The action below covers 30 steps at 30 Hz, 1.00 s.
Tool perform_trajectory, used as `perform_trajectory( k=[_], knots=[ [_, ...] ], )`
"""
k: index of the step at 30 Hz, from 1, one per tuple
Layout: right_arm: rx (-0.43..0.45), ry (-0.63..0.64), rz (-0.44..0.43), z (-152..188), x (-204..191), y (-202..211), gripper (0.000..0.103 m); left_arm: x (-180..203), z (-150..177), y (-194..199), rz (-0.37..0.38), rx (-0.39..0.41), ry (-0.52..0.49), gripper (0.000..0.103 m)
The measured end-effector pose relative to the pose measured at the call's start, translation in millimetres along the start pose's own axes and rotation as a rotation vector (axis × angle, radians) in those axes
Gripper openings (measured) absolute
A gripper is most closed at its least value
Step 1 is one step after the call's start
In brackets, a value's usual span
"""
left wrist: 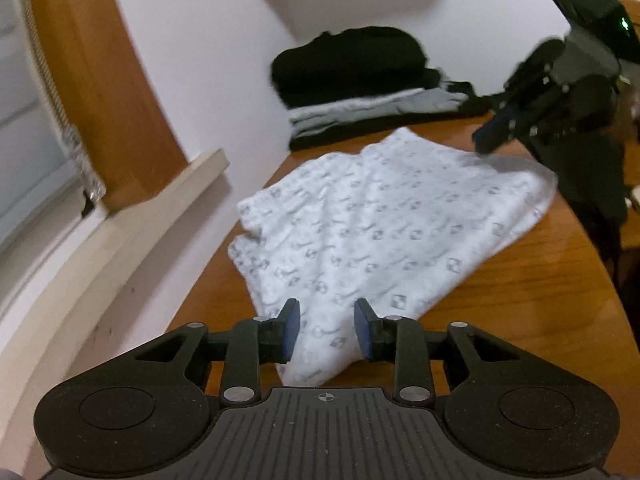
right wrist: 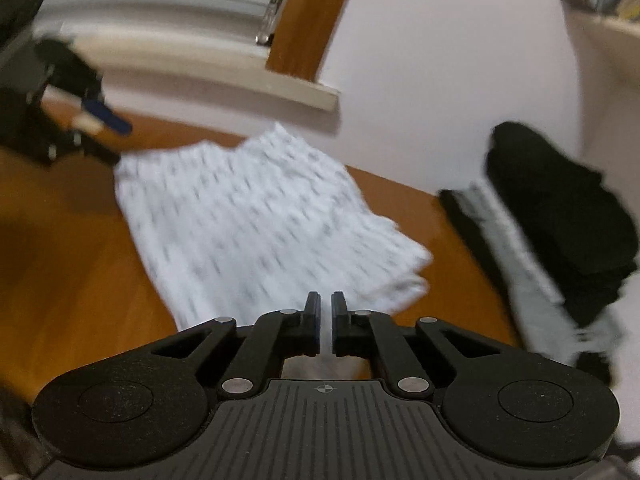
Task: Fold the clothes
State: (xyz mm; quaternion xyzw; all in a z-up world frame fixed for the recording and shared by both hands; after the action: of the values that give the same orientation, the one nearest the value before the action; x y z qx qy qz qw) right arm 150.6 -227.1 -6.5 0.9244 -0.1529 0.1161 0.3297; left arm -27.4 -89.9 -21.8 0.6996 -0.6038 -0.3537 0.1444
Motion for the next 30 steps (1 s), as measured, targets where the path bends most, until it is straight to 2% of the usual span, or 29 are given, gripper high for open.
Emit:
perform_trajectory(
  k=[2, 5, 8, 9, 12, 15, 19, 20, 21, 23, 30],
  knots=[
    [0.027, -0.054, -0.036, -7, -7, -15, 0.014, -3, 2, -3, 0.007, -0.01, 0.027, 0.029],
    [0.05, -0.114, -0.09, -12, -25, -26, 0.016, -8, 5, -8, 0.017, -0.024, 0.067, 0.029],
    [0.032, -0.118, -0.12, 1, -45, -24, 0.016, -13, 8, -13, 0.028, -0.039, 0.107, 0.029],
    [0.029, -0.113, -0.122, 9, -49, -22, 0.016, -14, 9, -14, 0.038, -0.046, 0.116, 0.029],
    [0.111, -0.109, -0.085, 26, -50, -11, 0.016, -19, 12, -14, 0.059, -0.059, 0.138, 0.03],
    [0.142, -0.151, -0.08, 28, -46, -10, 0.016, -23, 13, -15, 0.064, -0.059, 0.153, 0.032],
    [0.135, -0.141, -0.058, 20, -44, -9, 0.017, -25, 10, -14, 0.041, -0.041, 0.16, 0.035],
    [0.14, -0.154, -0.05, 16, -42, -8, 0.02, -26, 9, -14, 0.036, -0.036, 0.167, 0.035],
    [0.151, -0.172, -0.047, 13, -40, -6, 0.029, -27, 9, -15, 0.032, -0.031, 0.173, 0.035],
    [0.174, -0.213, -0.08, 8, -44, -4, 0.039, -28, 8, -16, 0.022, -0.021, 0.186, 0.034],
    [0.14, -0.163, -0.143, 16, -60, -18, 0.039, -32, 6, -19, -0.012, 0.012, 0.232, 0.034]
  ],
)
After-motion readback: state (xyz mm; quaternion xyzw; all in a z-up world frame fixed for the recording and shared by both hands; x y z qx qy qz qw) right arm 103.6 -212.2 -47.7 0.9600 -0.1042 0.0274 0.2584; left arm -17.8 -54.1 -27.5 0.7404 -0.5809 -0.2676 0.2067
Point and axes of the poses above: each gripper's, at about its wrist camera, not at the fingertips, and y roughly against the way its jaws point, x to its right, z to its underside, the point moved 9 cm from there along -y, roughly the way its jaws point, and after that the axes turned 4 degrees about y, right-handed, at the moved point
